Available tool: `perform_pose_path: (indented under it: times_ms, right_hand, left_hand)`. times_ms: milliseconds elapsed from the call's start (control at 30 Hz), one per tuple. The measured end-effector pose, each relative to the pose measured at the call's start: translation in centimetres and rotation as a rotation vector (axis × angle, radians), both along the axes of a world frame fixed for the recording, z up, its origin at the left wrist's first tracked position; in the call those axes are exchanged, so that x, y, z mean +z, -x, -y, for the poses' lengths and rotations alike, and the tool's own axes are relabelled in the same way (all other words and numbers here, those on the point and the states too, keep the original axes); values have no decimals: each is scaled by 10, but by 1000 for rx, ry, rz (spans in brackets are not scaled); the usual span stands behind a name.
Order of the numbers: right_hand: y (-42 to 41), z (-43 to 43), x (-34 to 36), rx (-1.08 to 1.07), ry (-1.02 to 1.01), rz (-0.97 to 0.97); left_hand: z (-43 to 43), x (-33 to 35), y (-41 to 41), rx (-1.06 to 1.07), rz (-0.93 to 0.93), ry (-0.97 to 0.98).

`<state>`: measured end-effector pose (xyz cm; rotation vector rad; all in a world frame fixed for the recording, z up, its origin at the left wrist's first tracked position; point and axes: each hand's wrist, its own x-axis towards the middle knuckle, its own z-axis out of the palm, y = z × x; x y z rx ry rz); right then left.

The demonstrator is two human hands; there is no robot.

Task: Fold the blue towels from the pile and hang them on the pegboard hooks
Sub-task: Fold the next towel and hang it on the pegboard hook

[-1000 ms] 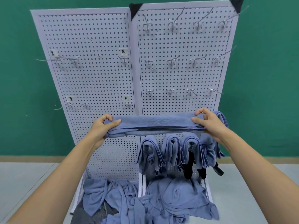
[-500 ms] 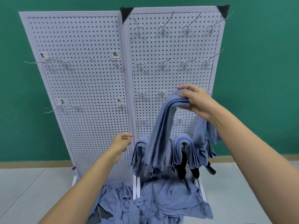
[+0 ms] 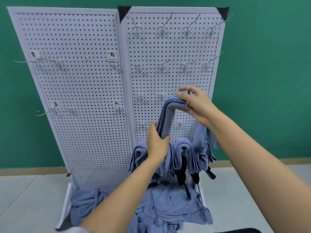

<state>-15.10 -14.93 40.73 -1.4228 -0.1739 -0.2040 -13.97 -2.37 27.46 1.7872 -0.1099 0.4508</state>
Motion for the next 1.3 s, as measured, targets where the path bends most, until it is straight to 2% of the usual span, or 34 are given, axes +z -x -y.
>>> perform_pose_path:
  times_ms: [133, 200, 267, 367, 433, 533, 600, 700, 767, 900, 1300]
  right_hand:
    - [3, 37, -17, -39, -107, -42]
    - [2, 59, -37, -90, -101, -109]
    - [-1, 79, -62, -155, 14, -222]
    - [-8, 96, -96, -269, 372, -301]
    - [-8, 92, -105, -292, 502, -215]
    - [-2, 71, -109, -156, 586, -56]
    - [-4, 59, -117, -112, 751, 18]
    - [-13, 59, -134, -268, 934, 125]
    - [-17, 67, -140, -373, 956, 139]
    - [-24, 83, -147, -387, 992, 112]
    - [-104, 72, -117, -463, 678, 92]
  left_hand:
    - [-15, 7, 0, 82, 113, 83]
    - [-22, 14, -3, 75, 140, 35]
    - [-25, 20, -6, 64, 133, -59]
    - [-20, 27, -10, 86, 113, -206]
    - [-10, 32, -9, 98, 85, -264]
    - [11, 33, -8, 85, 57, -324]
    - [25, 31, -8, 66, 61, -343]
    - [40, 24, -13, 39, 43, -361]
    - [45, 16, -18, 13, 20, -383]
    - [53, 1, -29, -60, -21, -422]
    - [76, 18, -113, 73, 86, -225]
